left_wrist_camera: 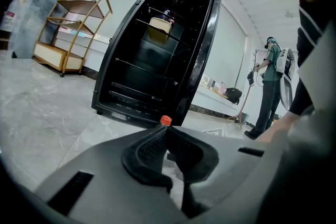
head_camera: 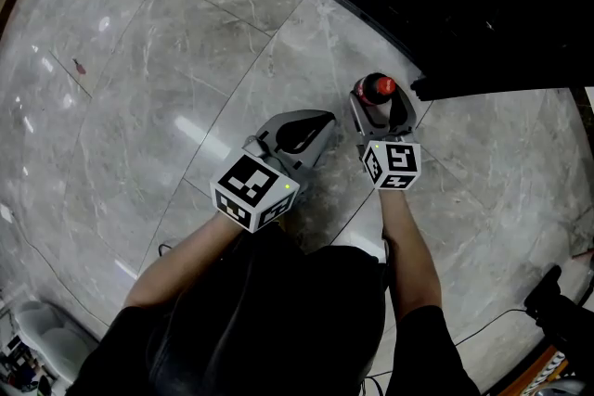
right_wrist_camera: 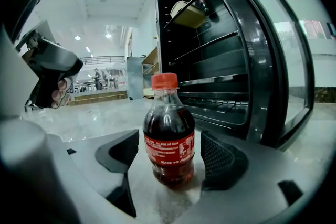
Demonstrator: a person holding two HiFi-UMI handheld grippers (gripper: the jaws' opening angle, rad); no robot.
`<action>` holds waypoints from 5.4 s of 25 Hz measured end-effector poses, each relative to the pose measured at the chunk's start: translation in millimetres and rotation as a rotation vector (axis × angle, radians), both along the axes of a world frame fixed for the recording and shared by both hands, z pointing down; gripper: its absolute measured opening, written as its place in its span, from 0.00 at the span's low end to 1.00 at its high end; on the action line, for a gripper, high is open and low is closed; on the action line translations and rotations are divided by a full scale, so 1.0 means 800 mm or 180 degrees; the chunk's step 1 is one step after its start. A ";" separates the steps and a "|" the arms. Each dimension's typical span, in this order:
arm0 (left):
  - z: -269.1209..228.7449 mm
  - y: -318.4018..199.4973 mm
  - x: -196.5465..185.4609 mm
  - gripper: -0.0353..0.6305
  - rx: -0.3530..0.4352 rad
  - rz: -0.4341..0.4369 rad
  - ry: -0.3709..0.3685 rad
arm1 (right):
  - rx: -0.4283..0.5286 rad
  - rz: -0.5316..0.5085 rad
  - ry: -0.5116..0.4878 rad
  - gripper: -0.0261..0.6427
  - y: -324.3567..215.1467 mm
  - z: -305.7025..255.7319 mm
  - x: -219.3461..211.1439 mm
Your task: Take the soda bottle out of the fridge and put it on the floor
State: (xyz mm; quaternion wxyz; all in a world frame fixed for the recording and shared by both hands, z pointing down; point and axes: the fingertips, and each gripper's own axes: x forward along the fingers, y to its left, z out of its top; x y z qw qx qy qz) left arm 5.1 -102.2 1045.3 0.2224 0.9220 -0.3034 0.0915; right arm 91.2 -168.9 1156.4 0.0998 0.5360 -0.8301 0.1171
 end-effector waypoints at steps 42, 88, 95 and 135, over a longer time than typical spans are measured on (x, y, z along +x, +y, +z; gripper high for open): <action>-0.693 -0.017 -0.057 0.06 -0.0109 -0.0224 -0.0178 | -0.0170 -0.0053 -0.0476 0.58 0.010 -0.771 -0.062; -1.000 -0.046 -0.071 0.06 0.0256 -0.0593 0.0055 | 0.0116 -0.0584 -0.0376 0.07 0.057 -1.136 -0.020; -1.010 -0.033 -0.094 0.06 0.0340 -0.0750 0.0018 | 0.0239 -0.0294 -0.0467 0.07 0.080 -1.157 0.007; -0.994 -0.026 -0.098 0.06 0.0580 -0.1098 -0.0232 | 0.0431 0.0196 -0.0305 0.07 0.089 -1.147 0.053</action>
